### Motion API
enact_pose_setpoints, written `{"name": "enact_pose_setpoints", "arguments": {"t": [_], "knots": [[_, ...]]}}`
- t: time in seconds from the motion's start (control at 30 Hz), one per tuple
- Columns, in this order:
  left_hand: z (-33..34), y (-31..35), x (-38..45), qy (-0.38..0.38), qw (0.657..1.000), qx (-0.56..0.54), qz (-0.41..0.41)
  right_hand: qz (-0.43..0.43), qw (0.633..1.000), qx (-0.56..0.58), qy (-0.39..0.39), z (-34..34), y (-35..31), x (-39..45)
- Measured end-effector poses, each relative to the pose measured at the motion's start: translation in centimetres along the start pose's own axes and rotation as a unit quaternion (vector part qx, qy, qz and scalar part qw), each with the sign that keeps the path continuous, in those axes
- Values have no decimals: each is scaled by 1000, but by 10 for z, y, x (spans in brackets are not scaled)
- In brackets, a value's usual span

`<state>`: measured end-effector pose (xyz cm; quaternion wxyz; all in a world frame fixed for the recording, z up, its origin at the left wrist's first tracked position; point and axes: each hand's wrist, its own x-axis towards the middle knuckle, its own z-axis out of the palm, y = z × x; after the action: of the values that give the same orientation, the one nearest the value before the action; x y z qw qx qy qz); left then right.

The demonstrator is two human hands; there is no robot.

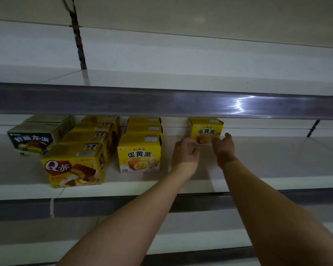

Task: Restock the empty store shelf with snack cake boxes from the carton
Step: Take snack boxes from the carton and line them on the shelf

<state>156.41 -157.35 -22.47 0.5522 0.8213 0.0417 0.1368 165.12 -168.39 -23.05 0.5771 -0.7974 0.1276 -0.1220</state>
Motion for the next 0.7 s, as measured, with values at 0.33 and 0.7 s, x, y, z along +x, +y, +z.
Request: {"name": "enact_pose_setpoints", "arguments": {"t": [0.33, 0.7], "knots": [[20, -10, 64, -99, 983, -121, -92, 25, 994, 53, -95, -4, -5, 55], [32, -21, 73, 36, 978, -181, -94, -36, 991, 66, -112, 26, -2, 30]]}}
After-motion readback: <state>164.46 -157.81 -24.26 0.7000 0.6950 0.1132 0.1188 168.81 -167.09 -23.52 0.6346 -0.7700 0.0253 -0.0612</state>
